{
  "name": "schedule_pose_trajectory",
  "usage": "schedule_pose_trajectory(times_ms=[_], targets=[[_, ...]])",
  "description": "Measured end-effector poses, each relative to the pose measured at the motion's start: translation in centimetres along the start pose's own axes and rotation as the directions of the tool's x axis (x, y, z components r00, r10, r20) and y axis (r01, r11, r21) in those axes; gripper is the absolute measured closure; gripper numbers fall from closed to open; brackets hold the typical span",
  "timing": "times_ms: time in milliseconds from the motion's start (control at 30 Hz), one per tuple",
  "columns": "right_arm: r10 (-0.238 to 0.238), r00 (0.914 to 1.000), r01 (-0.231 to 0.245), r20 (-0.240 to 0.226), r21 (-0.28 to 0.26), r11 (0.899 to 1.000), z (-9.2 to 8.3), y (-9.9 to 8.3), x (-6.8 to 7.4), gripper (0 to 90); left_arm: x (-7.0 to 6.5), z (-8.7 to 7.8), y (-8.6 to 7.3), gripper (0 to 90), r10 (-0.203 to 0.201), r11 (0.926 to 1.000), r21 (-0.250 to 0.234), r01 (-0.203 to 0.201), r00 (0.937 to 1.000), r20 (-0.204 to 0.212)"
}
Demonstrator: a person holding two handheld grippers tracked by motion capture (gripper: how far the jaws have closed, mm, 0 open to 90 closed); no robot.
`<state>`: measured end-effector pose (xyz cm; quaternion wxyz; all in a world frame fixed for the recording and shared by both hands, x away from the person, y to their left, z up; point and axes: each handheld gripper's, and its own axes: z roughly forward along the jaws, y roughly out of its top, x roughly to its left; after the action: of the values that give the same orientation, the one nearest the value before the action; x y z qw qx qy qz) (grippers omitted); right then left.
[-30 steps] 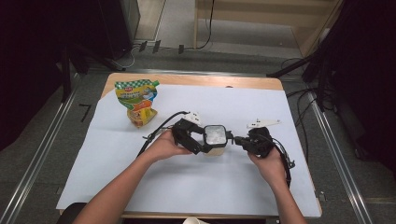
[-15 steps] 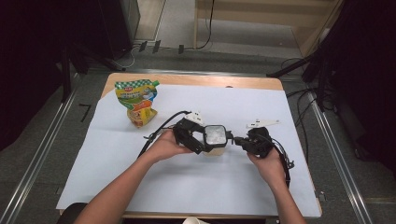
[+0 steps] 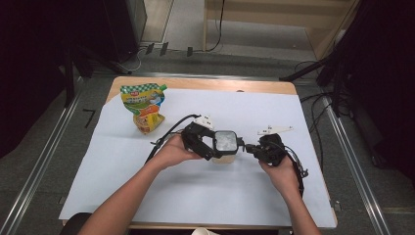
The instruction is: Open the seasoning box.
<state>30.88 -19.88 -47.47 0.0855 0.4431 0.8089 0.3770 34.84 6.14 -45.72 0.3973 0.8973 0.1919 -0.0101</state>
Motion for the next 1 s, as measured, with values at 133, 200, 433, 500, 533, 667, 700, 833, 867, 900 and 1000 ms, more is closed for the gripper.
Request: schedule_pose_trajectory(times_ms=[133, 200, 433, 500, 533, 667, 700, 833, 867, 900, 1000], targets=[[0.002, 1.0000, -0.002, 0.002, 0.001, 1.000, 0.0, 0.0, 0.0, 90.0, 0.0, 0.0, 0.1, 15.6, 0.001, 1.0000, 0.006, -0.001, 1.0000, -0.001], [0.000, 1.0000, 0.000, 0.002, 0.002, 1.000, 0.0, 0.0, 0.0, 90.0, -0.1, -0.1, 0.2, 15.6, 0.005, 1.0000, 0.004, -0.005, 1.0000, -0.003], [0.004, 1.0000, -0.004, 0.003, 0.002, 1.000, 0.0, 0.0, 0.0, 90.0, -0.2, -0.4, 0.6, 15.2, 0.011, 0.9999, 0.001, -0.011, 0.9999, -0.008], [0.003, 1.0000, -0.003, 0.004, 0.001, 1.000, 0.0, 0.0, 0.1, 90.0, -0.2, -0.4, 0.6, 15.3, 0.014, 0.9999, 0.001, -0.014, 0.9999, -0.006], [0.002, 1.0000, -0.002, 0.003, 0.002, 1.000, 0.0, 0.0, 0.1, 90.0, -0.2, -0.4, 0.7, 15.2, 0.010, 0.9999, 0.004, -0.010, 0.9999, -0.005], [0.003, 1.0000, -0.003, 0.004, 0.004, 1.000, 0.0, 0.0, 0.1, 90.0, -0.2, -0.5, 0.8, 15.2, 0.016, 0.9999, 0.007, -0.016, 0.9998, -0.009], [0.004, 1.0000, -0.004, 0.002, 0.004, 1.000, 0.0, 0.0, 0.1, 90.0, -0.3, -0.5, 0.8, 15.1, 0.012, 0.9999, 0.004, -0.012, 0.9999, -0.010], [0.003, 1.0000, -0.003, -0.001, 0.005, 1.000, -0.1, 0.0, 0.1, 90.0, -0.3, -0.8, 0.9, 15.1, 0.026, 0.9996, 0.010, -0.026, 0.9995, -0.018], [0.002, 1.0000, -0.002, -0.003, 0.005, 1.000, -0.1, 0.0, 0.2, 90.0, -0.3, -0.8, 1.0, 15.2, 0.025, 0.9996, 0.013, -0.025, 0.9995, -0.017], [-0.001, 1.0000, 0.001, -0.002, 0.003, 1.000, -0.1, 0.0, 0.2, 90.0, -0.3, -0.8, 1.0, 15.2, 0.028, 0.9995, 0.014, -0.027, 0.9995, -0.018], [-0.001, 1.0000, 0.001, -0.004, 0.006, 1.000, 0.0, 0.0, 0.2, 90.0, -0.3, -0.8, 1.1, 15.2, 0.026, 0.9995, 0.018, -0.026, 0.9995, -0.020]])
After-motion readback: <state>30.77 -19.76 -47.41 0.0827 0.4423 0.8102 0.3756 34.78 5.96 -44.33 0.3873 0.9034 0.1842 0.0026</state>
